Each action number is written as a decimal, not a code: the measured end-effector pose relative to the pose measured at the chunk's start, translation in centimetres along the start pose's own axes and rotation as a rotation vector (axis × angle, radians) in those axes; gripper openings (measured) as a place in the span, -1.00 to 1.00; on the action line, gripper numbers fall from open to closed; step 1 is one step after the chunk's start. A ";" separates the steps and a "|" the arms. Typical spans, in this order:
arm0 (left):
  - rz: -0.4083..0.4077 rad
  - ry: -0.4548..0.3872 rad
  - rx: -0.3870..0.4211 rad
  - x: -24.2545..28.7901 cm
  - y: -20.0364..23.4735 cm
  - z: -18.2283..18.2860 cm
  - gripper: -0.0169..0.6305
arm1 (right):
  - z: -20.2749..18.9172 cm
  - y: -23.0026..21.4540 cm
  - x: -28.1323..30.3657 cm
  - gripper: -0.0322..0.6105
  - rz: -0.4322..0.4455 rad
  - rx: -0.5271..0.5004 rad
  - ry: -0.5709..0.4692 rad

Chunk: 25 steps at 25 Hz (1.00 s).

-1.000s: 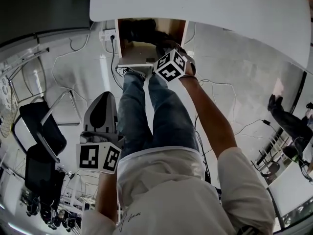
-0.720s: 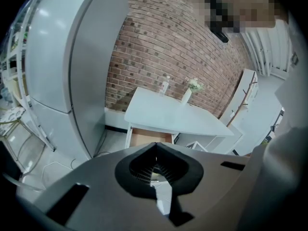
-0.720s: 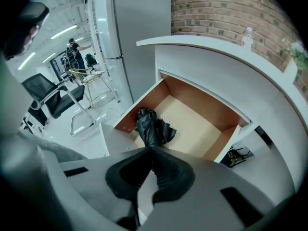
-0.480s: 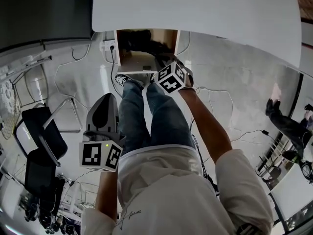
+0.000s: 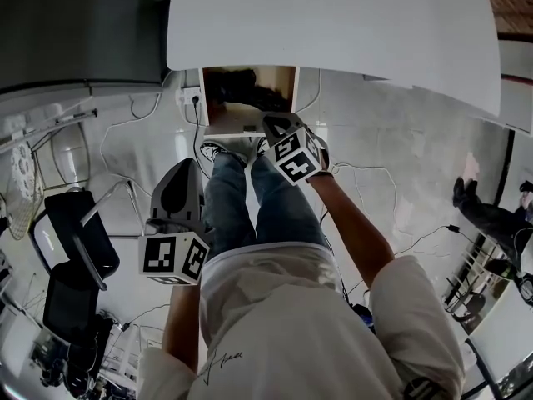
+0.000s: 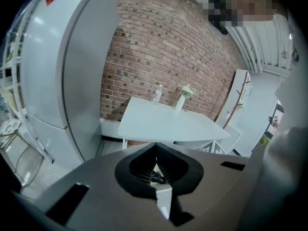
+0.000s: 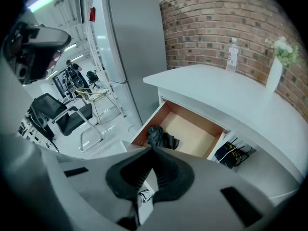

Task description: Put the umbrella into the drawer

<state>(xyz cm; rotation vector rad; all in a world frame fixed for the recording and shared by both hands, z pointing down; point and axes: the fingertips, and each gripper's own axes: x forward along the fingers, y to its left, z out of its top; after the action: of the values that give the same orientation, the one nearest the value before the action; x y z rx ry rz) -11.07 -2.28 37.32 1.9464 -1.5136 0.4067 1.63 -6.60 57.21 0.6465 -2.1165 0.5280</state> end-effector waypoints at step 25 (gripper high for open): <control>0.005 -0.068 0.029 -3.0 -3.5 2.8 -0.90 | 6.0 1.4 -11.7 -0.85 0.027 -0.015 -0.173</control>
<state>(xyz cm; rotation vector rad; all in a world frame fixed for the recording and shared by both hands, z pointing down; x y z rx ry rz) -8.96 -1.35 32.46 1.9969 -1.5639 0.3701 3.19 -5.88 44.09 0.6767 -2.2916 0.4849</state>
